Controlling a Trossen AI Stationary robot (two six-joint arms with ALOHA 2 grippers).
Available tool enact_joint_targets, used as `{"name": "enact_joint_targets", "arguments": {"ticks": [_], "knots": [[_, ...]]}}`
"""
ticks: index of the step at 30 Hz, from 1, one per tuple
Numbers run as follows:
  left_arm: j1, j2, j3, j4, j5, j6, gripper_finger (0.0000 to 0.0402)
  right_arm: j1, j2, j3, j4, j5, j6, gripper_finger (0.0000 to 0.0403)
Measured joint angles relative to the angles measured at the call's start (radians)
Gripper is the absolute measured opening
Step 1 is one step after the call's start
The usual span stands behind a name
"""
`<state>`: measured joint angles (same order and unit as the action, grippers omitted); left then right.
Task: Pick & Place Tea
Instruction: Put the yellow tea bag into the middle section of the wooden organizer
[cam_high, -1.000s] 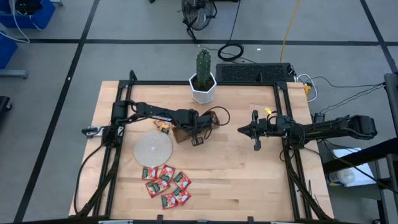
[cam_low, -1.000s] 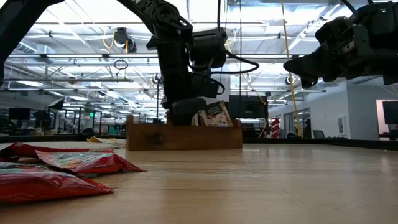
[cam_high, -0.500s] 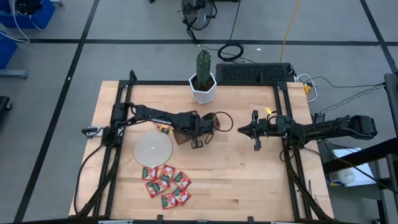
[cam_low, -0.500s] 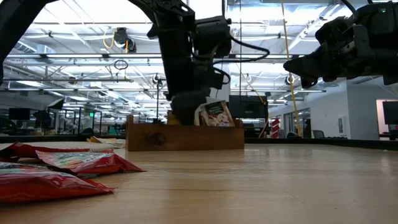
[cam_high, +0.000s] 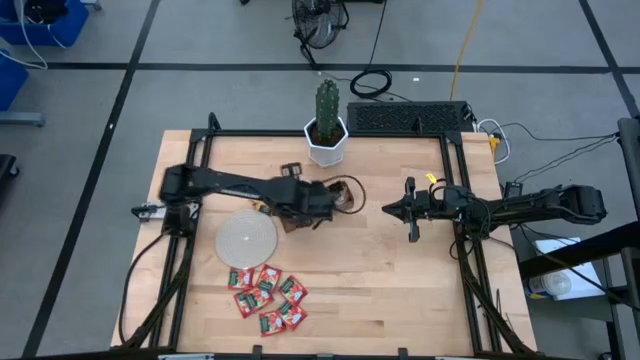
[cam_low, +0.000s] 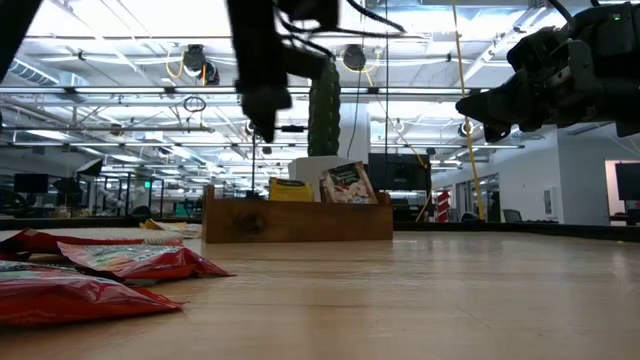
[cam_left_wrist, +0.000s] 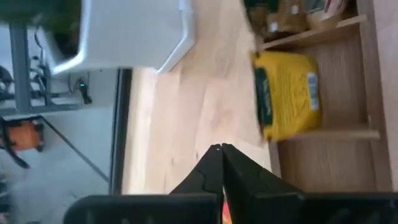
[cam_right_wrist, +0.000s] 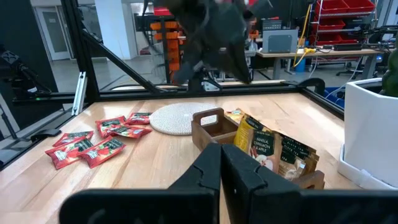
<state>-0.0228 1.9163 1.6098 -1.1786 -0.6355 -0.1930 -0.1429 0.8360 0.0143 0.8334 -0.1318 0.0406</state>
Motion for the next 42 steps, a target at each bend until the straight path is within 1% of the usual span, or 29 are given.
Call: {"name": "enact_joint_targets", "arguments": {"ticks": [2,4,8,10,12,14,17,19,22,26,28,34,42], "knots": [[0.012,-0.078,-0.077,0.021,0.004,-0.058,0.0024,0.0,0.0,0.0,0.0,0.0,0.0,0.0],[0.039,-0.157,-0.169,0.043,0.034,-0.148,0.0046,0.0,0.0,0.0,0.0,0.0,0.0,0.0],[0.116,-0.279,-0.355,0.064,0.168,-0.317,0.0108,0.0,0.0,0.0,0.0,0.0,0.0,0.0],[0.144,-0.315,-0.442,0.078,0.227,-0.351,0.0144,0.0,0.0,0.0,0.0,0.0,0.0,0.0],[0.16,-0.339,-0.522,0.101,0.256,-0.323,0.0177,0.0,0.0,0.0,0.0,0.0,0.0,0.0],[0.161,-0.343,-0.594,0.144,0.258,-0.254,0.0203,0.0,0.0,0.0,0.0,0.0,0.0,0.0],[0.133,-0.34,-0.685,0.219,0.264,-0.138,0.0229,0.0,0.0,0.0,0.0,0.0,0.0,0.0],[0.107,-0.331,-0.73,0.251,0.275,-0.086,0.0238,0.0,0.0,0.0,0.0,0.0,0.0,0.0],[0.072,-0.328,-0.773,0.295,0.279,-0.067,0.0244,0.0,0.0,0.0,0.0,0.0,0.0,0.0],[0.042,-0.328,-0.796,0.318,0.262,-0.057,0.0246,0.0,0.0,0.0,0.001,0.0,0.0,0.0],[0.032,-0.329,-0.802,0.324,0.228,-0.035,0.0246,0.0,0.0,0.0,0.0,0.0,0.0,0.0],[0.029,-0.329,-0.829,0.373,0.135,0.044,0.0246,0.0,0.0,0.0,0.0,0.0,0.0,0.0],[0.03,-0.329,-0.849,0.468,0.129,0.134,0.0246,0.0,0.0,0.0,0.0,0.0,0.0,0.0]]}}
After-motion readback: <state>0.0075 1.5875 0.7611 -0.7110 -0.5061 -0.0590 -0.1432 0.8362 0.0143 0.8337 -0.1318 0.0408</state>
